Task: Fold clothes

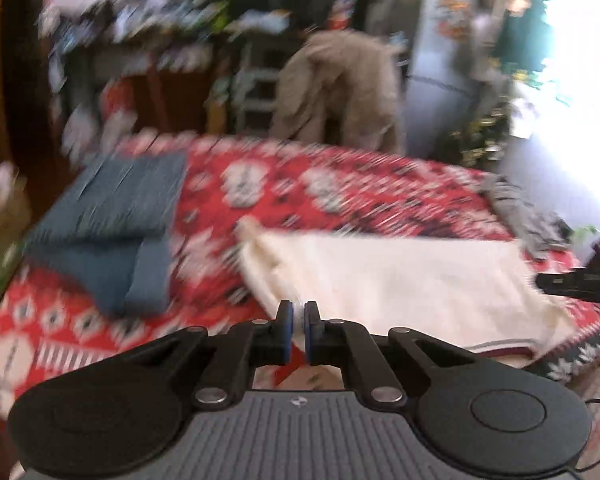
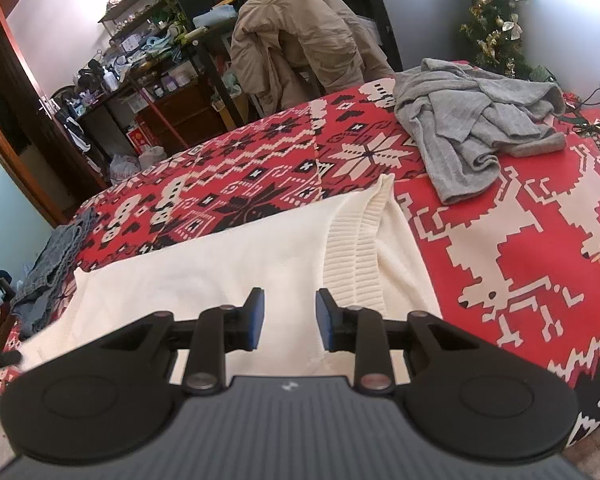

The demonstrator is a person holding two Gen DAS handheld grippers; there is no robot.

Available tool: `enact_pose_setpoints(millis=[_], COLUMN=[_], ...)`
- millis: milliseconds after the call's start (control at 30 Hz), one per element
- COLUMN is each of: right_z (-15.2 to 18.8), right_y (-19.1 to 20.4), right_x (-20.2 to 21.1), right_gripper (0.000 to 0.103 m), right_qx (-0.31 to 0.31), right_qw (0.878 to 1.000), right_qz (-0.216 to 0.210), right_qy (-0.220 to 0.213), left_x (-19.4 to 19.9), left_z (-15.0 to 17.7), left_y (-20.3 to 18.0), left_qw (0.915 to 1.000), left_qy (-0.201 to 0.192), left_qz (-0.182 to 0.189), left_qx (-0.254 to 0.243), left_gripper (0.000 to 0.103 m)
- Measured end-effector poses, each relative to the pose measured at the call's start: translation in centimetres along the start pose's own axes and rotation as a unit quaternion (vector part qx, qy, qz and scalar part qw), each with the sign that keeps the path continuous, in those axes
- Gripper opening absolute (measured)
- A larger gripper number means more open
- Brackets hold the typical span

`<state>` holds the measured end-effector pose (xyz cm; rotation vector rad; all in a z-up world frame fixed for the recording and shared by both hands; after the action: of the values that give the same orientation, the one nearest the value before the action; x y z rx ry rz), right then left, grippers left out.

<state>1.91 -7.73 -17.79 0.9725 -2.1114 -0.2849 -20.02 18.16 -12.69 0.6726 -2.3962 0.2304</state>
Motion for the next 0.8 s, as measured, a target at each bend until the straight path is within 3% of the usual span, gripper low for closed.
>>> enact_pose_setpoints(millis=[133,367,433,500,633,767,800], right_z=[-0.2,-0.6,-0.5,-0.3,0.5,1.7,2.1], right_y=[0.5,2.5,2.3,2.1,1.9,2.4,2.6], right_x=[0.3,1.8,2.2,2.5,2.5,1.9,1.6], right_gripper=[0.031,0.031,0.031,0.032,0.032,0.035,0.035], right_qx=[-0.002,0.024,0.019,0.012,0.0,-0.007,-0.012], right_qw=[1.0,0.999,0.999,0.999,0.998,0.996,0.995], right_qz=[-0.017,-0.043,-0.045,-0.046,-0.057,-0.084,-0.093], right_qy=[-0.003,-0.015,-0.017,-0.018,-0.007,0.012,0.019], left_x=[1.8,1.1,0.1,-1.8,-2.1,-2.4,-2.4], left_z=[-2.1,-0.9,0.1,1.8,1.3,0.8,0.6], left_y=[-5.1,-15.2,-17.8,-19.4,-16.8,-14.1,-13.5], left_qw=[0.9968,0.9824,0.9777,0.975,0.9795,0.9821,0.9825], left_qy=[-0.036,-0.034,-0.023,0.015,0.02,0.025,0.026], left_qz=[0.044,0.144,0.173,0.195,0.19,0.186,0.184], left_qx=[-0.056,-0.114,-0.117,-0.105,-0.062,-0.019,-0.008], left_gripper=[0.006,0.006,0.006,0.007,0.008,0.031,0.031])
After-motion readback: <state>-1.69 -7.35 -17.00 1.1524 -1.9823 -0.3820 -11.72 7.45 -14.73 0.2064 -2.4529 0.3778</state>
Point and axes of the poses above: each gripper's, at about its wrist camera, not at the fingertips, and x roughly against the way its jaws point, y to its left, z to its underside, the point moved 9 cm from there along -x, roughly the way its jaws point, and after that the axes turned 10 degrees about -z, right-handed, at the moved point
